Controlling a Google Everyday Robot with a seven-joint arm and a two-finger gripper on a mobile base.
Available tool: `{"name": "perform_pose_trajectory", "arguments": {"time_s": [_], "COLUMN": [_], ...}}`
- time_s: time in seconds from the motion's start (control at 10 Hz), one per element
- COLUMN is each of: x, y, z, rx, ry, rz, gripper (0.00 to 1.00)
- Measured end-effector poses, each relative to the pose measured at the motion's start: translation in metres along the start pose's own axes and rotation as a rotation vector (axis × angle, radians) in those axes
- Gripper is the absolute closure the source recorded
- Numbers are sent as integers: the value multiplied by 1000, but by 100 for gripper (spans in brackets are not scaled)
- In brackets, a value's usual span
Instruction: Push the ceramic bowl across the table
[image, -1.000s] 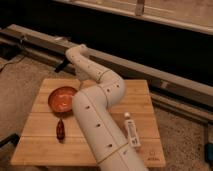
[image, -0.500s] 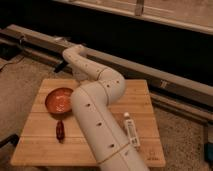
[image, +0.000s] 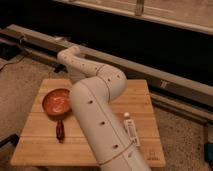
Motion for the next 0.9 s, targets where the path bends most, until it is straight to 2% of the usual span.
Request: {"name": "perform_pose_trajectory", "arguments": {"time_s": [0.3, 0.6, 0.9], "x": [1, -2, -5], "y": [12, 15, -8], "z": [0, -3, 0], "rx": [5, 4, -7], "ry": [3, -6, -7], "rz": [-37, -43, 27], "gripper": [20, 20, 20]}}
